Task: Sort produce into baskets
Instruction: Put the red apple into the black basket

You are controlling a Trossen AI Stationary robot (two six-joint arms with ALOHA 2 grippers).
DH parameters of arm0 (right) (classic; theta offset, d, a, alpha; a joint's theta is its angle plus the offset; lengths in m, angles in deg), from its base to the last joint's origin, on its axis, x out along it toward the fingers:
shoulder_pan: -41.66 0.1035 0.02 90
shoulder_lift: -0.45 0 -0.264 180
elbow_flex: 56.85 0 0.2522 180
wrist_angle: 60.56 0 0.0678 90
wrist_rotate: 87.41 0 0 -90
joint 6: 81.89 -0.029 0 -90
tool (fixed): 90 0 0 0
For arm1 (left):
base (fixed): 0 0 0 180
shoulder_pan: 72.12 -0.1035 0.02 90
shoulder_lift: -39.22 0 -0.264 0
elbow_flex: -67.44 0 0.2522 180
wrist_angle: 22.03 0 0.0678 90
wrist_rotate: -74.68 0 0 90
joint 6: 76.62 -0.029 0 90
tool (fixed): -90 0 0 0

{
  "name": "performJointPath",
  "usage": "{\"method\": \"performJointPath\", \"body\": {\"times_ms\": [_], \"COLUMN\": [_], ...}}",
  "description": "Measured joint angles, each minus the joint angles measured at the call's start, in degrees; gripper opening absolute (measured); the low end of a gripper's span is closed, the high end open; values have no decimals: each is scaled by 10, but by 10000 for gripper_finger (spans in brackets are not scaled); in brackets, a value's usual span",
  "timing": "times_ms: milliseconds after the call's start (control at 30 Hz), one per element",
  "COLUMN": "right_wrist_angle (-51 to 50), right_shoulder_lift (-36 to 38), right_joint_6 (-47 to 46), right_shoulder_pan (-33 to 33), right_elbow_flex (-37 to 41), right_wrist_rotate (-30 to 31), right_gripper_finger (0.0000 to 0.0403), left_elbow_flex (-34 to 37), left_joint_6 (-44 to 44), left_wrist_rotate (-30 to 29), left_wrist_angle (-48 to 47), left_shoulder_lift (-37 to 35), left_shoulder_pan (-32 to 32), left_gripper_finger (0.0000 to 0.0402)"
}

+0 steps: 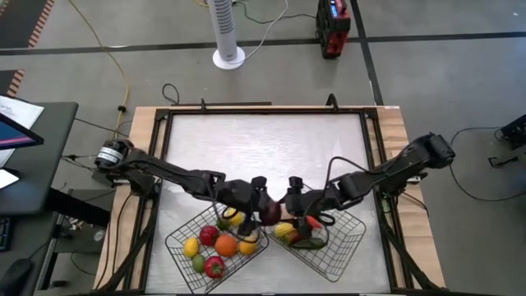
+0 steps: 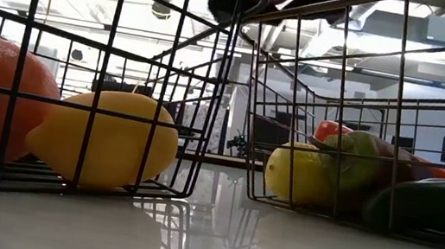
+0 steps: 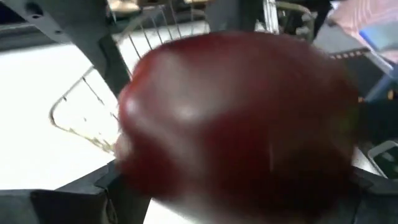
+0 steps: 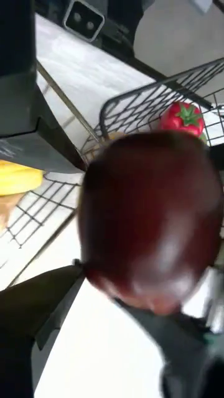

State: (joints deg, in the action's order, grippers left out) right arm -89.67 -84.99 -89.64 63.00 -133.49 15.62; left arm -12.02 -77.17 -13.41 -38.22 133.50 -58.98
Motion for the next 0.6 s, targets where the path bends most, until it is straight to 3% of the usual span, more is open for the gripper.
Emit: {"method": "performJointPath", "body": {"times_ms": [300, 600], "right_wrist_angle": [116, 97], "right_shoulder_lift": [-92, -218], "right_joint_6": [81, 128], "right_shoulder_pan": [-1, -23], "right_elbow_flex": [-54, -177], "right_wrist_rotate": [-44, -134], "right_gripper_finger": [285, 285], "left_elbow_flex": [-1, 0], "left_joint_6": [105, 232], "left_wrist_rotate": [-26, -34], "left_wrist_angle": [-128, -308], "left_shoulder_lift": [-41, -71], "left_shoulder_pan": [71, 135], "left_gripper_finger": [316, 316]}}
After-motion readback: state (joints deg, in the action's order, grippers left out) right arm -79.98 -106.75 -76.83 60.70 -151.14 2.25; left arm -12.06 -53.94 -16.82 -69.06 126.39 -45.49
